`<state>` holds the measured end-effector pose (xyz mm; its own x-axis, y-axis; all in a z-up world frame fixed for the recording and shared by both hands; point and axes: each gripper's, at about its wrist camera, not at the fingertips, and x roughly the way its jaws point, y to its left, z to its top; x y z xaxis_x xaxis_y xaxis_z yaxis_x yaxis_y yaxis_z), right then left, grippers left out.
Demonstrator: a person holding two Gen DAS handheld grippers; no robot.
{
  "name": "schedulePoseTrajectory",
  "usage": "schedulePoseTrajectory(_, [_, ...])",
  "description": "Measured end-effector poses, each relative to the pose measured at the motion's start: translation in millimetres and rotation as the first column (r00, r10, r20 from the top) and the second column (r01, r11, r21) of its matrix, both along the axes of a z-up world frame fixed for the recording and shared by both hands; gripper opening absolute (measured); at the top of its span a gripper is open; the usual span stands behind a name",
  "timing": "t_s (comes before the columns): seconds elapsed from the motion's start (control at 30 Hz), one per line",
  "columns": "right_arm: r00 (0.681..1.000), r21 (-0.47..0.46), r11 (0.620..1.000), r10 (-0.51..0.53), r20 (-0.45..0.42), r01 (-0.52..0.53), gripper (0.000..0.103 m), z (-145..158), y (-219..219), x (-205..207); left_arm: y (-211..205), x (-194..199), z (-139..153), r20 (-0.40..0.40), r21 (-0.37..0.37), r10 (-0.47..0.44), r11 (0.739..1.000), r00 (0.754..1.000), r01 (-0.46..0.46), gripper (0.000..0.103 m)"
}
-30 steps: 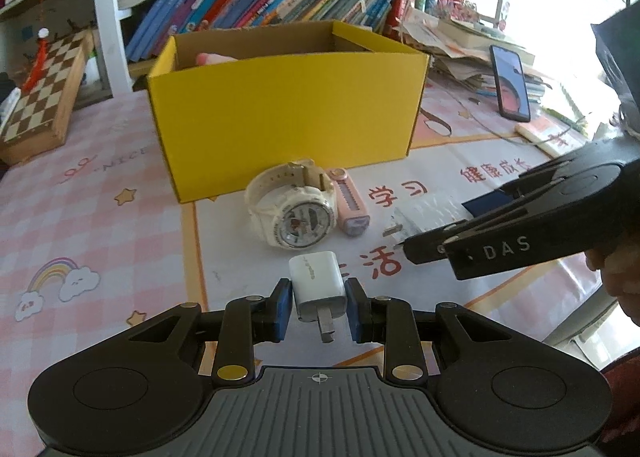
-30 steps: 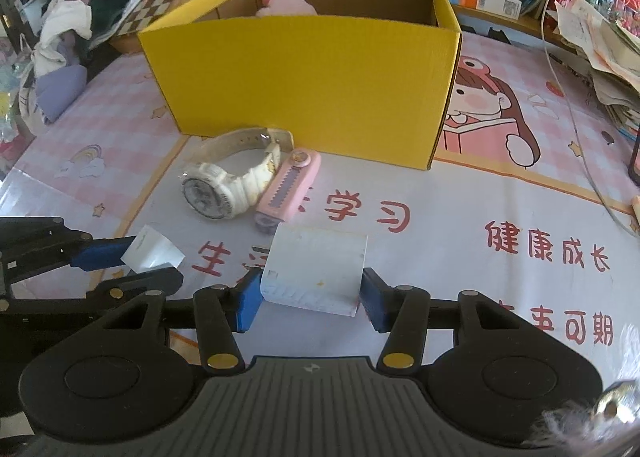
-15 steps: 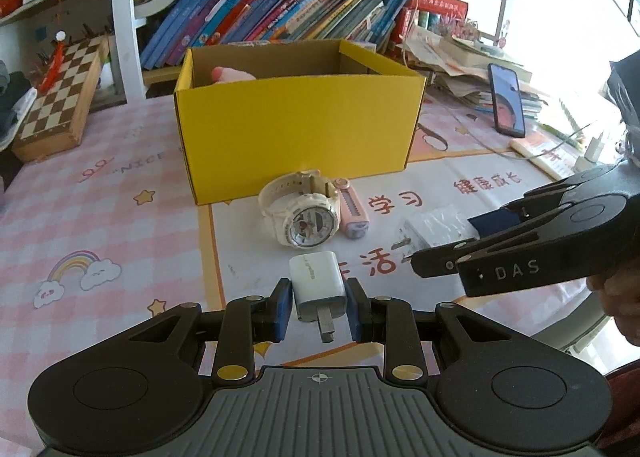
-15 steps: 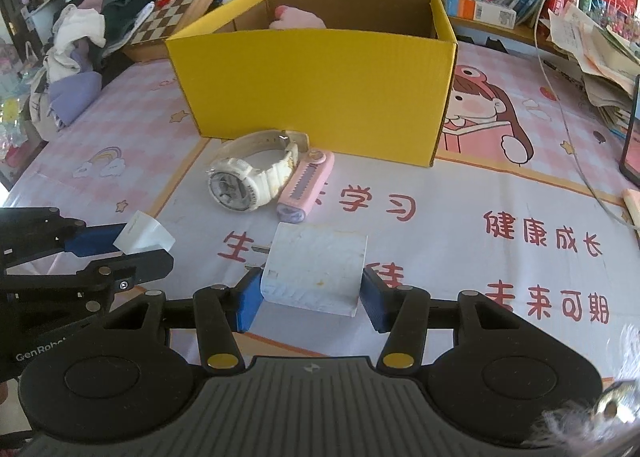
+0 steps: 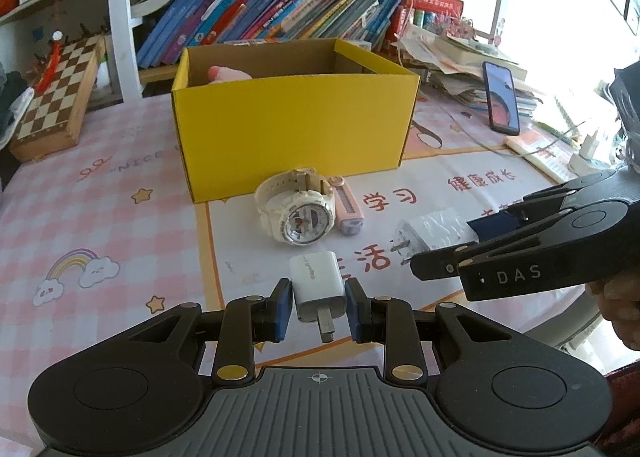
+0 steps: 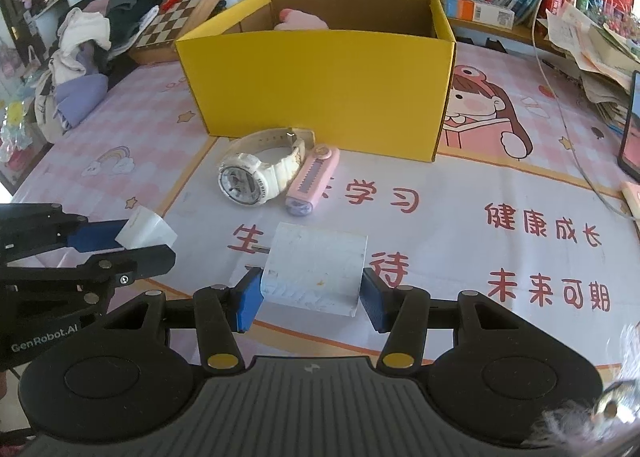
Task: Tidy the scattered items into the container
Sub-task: 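Lift the charger plug with the left gripper while the right gripper lifts the power bank, then carry the charger plug with the left gripper while the right gripper carries the power bank over the box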
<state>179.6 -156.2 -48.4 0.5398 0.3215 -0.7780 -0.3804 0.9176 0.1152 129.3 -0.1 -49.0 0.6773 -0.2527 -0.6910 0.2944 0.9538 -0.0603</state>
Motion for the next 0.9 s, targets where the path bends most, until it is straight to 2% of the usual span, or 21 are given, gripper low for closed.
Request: schedulePoseTrajectory(0.9, [1.000,-0.012,1.000,-0.003,-0.014,0.002,0.050,-6,0,15,-2,18,-6,-0.029,-0.014,-0.033,0.999,0.999,0.033,0.026])
